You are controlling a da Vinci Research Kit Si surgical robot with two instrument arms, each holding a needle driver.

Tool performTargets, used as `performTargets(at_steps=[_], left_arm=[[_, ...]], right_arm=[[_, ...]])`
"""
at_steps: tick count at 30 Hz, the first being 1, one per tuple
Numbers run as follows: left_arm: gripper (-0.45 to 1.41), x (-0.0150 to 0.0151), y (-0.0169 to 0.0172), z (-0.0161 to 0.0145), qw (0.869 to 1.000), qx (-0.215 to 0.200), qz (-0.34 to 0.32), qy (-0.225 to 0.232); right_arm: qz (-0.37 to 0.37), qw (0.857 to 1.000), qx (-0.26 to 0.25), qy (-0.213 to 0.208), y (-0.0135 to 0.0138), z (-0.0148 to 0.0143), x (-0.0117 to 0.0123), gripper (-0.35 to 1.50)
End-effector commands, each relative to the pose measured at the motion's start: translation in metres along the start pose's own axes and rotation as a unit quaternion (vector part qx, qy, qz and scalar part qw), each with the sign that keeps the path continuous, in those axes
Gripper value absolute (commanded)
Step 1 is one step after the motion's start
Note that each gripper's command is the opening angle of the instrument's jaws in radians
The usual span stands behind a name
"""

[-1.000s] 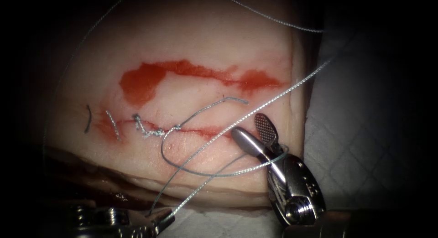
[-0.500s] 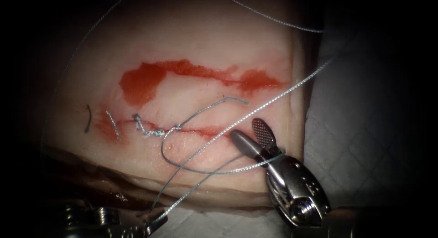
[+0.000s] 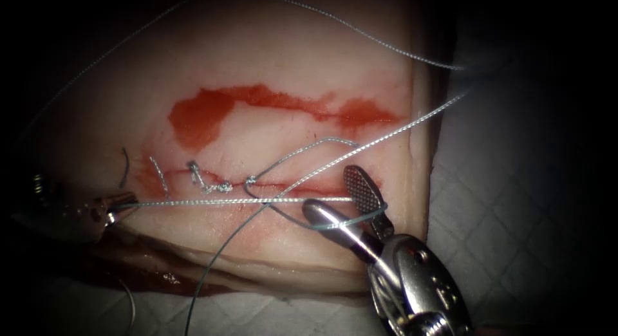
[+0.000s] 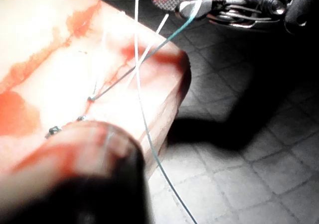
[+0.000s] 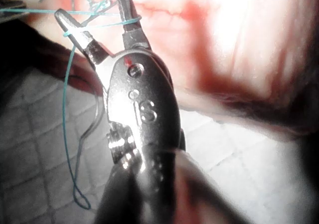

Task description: Wound Closure

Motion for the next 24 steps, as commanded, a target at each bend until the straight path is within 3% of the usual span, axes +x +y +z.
performTargets(at_steps=[1,5,9,14,16,19,24], left_arm=[[-0.45,-0.0001,0.0000,0.0010,1.000,-0.003,-0.002,0.001],[-0.45,0.0009,0.0020,0.0018,1.000,-0.009,-0.020,0.005],[-0.45,0.0013,0.0047,0.0017,0.998,-0.015,-0.063,-0.002],[-0.45,0.0017,0.0074,0.0010,0.995,-0.032,-0.094,-0.017],[-0.45,0.0020,0.0082,0.0006,0.994,-0.038,-0.100,-0.021],[-0.45,0.0025,0.0099,-0.0004,0.992,-0.051,-0.108,-0.026],[-0.45,0.0033,0.0128,-0.0024,0.989,-0.069,-0.124,-0.040]], right_arm=[[-0.001,1.000,-0.021,0.004,0.0012,-0.0002,0.0007,0.94],[-0.015,0.996,-0.081,0.016,0.0027,-0.0014,0.0010,0.91],[-0.014,0.991,-0.130,0.023,0.0036,-0.0028,0.0027,1.19],[-0.058,0.982,-0.173,0.041,0.0032,-0.0033,0.0044,1.13],[-0.052,0.986,-0.150,0.039,0.0027,-0.0032,0.0045,1.03],[0.000,0.997,-0.073,0.015,0.0014,-0.0028,0.0041,0.94],[0.056,0.998,-0.017,0.012,-0.0006,-0.0013,0.0045,0.77]])
